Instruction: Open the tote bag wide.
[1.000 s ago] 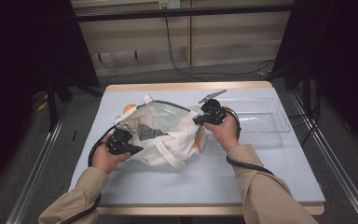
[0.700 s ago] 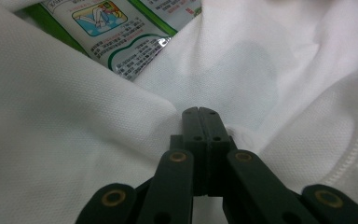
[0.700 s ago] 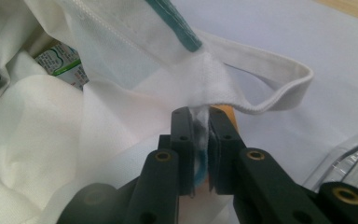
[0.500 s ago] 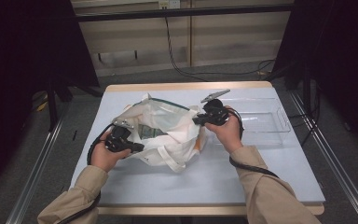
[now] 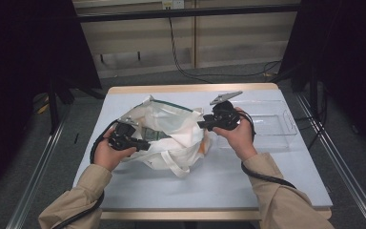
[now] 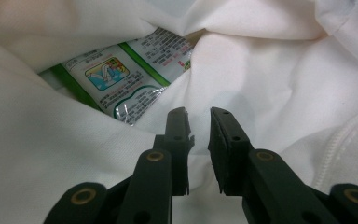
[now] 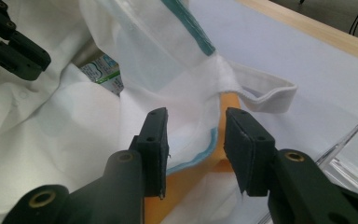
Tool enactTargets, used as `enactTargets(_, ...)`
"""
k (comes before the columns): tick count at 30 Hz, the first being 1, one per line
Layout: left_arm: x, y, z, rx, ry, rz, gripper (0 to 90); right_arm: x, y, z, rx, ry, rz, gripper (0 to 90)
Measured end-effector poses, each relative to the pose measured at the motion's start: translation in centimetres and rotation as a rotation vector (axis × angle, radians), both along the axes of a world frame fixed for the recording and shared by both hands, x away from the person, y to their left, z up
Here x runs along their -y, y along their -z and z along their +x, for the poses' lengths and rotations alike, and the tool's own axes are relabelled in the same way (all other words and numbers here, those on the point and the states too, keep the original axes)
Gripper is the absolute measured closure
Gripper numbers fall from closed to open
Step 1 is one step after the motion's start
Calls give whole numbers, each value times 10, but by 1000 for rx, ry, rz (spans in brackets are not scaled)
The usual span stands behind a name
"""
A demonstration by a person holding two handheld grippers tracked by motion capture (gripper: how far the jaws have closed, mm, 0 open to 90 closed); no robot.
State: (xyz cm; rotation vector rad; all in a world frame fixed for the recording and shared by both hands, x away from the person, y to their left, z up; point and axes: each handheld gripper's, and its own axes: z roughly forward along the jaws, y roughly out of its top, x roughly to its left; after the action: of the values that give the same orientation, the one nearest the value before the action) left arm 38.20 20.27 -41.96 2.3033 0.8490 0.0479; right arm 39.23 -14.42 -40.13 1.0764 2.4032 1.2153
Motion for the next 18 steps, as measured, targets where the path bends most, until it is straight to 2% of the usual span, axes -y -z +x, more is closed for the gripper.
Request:
enactTargets(6,5,-5,3,4,-4,-2,759,-3,-8,-8,19,-37,7,650)
enactTargets(8,4,-7,5,11,20,24,760,-6,-8,-9,18,-50,11,682)
enactTargets(9,6,-7,5,11,-4,4,760,-7,-8,-10,18,-56,13,695)
enactTargets(16,8,-8,7,16,3,5,774,-19,-5,-11,7,-96,14,792)
enactTargets(17,6,-9,9,22,28,27,776,-21,-5,-11,7,-104,17,797)
enactTargets(18,7,-8,8,23,0,5,777,-24,-5,-11,6,-113,18,804)
